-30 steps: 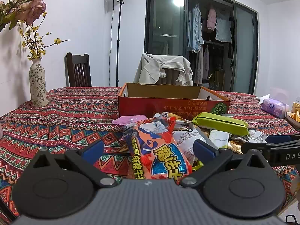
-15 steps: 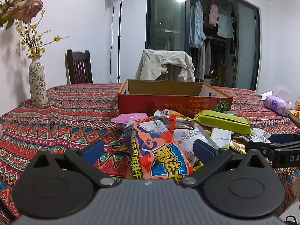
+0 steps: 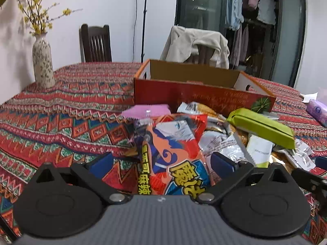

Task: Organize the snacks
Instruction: 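Grasp the orange-blue snack bag with the left gripper while the right grasps the lime-green pack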

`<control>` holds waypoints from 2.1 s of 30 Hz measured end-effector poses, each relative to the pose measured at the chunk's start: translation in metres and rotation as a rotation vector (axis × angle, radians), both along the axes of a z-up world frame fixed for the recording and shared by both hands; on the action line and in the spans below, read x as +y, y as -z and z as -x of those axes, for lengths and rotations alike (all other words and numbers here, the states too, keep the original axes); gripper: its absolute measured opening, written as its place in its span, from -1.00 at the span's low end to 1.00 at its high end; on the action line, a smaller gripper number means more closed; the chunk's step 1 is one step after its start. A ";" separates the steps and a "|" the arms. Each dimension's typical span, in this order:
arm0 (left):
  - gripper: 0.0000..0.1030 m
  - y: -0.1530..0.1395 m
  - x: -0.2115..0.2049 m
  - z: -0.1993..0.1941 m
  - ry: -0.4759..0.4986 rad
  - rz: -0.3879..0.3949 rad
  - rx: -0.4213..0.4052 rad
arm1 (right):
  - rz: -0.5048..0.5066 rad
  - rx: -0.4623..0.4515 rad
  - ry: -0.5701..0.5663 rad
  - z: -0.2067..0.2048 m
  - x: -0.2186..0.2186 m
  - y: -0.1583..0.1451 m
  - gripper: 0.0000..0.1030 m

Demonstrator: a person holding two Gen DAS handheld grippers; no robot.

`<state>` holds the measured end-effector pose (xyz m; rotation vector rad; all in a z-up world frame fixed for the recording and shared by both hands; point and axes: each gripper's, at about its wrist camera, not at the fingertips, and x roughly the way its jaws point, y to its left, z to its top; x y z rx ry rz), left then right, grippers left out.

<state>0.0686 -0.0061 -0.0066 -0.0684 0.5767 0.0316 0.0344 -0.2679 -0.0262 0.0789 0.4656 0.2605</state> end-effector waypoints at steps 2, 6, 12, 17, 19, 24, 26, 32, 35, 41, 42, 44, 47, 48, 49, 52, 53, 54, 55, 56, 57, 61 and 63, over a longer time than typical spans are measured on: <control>1.00 0.002 -0.001 -0.001 -0.008 -0.007 0.008 | -0.002 0.001 0.004 0.000 -0.002 0.000 1.00; 1.00 0.003 -0.001 -0.002 -0.014 -0.007 0.016 | -0.005 0.007 0.005 -0.001 -0.002 0.001 1.00; 0.50 0.006 -0.001 -0.001 0.019 0.028 0.023 | -0.006 0.009 0.002 -0.001 -0.002 0.002 1.00; 0.16 0.006 0.001 0.002 0.032 0.051 0.014 | -0.006 0.011 0.005 -0.001 -0.001 0.003 1.00; 0.12 0.005 0.002 0.004 0.033 0.057 0.007 | -0.007 0.011 0.005 -0.001 -0.002 0.003 1.00; 0.11 -0.001 0.003 0.012 0.031 0.041 -0.041 | -0.005 0.010 0.003 0.000 -0.001 0.004 1.00; 0.11 -0.006 0.003 0.015 0.034 0.033 -0.074 | -0.005 0.010 0.004 0.000 -0.001 0.004 1.00; 0.11 -0.021 0.002 0.025 0.044 0.009 -0.183 | -0.005 0.007 0.004 -0.001 -0.001 0.003 1.00; 0.11 -0.025 0.002 0.023 0.043 0.002 -0.206 | 0.006 -0.004 0.011 -0.003 -0.001 0.000 1.00; 0.11 -0.030 0.003 0.016 0.038 -0.005 -0.226 | 0.053 -0.040 0.025 -0.016 -0.003 -0.012 1.00; 0.11 -0.030 0.004 0.015 0.038 -0.006 -0.228 | 0.064 -0.044 0.028 -0.019 -0.003 -0.013 1.00; 0.11 -0.030 0.004 0.013 0.037 -0.008 -0.230 | 0.084 -0.048 0.025 -0.027 -0.001 -0.017 1.00; 0.11 -0.030 0.004 0.010 0.038 -0.010 -0.230 | 0.124 -0.053 0.009 -0.041 0.004 -0.024 1.00; 0.11 -0.030 0.004 0.009 0.039 -0.010 -0.231 | 0.144 -0.055 0.000 -0.046 0.006 -0.027 1.00; 0.11 -0.030 0.004 0.008 0.039 -0.010 -0.232 | 0.165 -0.057 -0.009 -0.053 0.009 -0.029 1.00; 0.11 -0.030 0.004 0.006 0.040 -0.007 -0.231 | 0.227 -0.028 -0.051 -0.076 0.022 -0.032 0.98; 0.11 -0.030 0.004 0.005 0.040 -0.006 -0.231 | 0.242 -0.016 -0.065 -0.083 0.025 -0.033 0.98; 0.11 -0.030 0.004 0.004 0.040 -0.005 -0.229 | 0.259 -0.004 -0.074 -0.091 0.029 -0.032 0.93; 0.11 -0.029 0.004 0.002 0.041 -0.003 -0.227 | 0.275 0.008 -0.080 -0.099 0.034 -0.032 0.88; 0.11 -0.028 0.004 0.003 0.042 -0.001 -0.225 | 0.286 0.022 -0.088 -0.106 0.037 -0.031 0.76; 0.11 -0.028 0.005 0.002 0.041 0.000 -0.222 | 0.294 0.042 -0.104 -0.114 0.040 -0.029 0.67; 0.11 -0.026 0.008 0.000 0.033 0.008 -0.211 | 0.282 0.114 -0.159 -0.132 0.042 -0.015 0.42; 0.11 -0.025 0.011 -0.001 0.030 0.014 -0.205 | 0.278 0.124 -0.169 -0.133 0.042 -0.011 0.31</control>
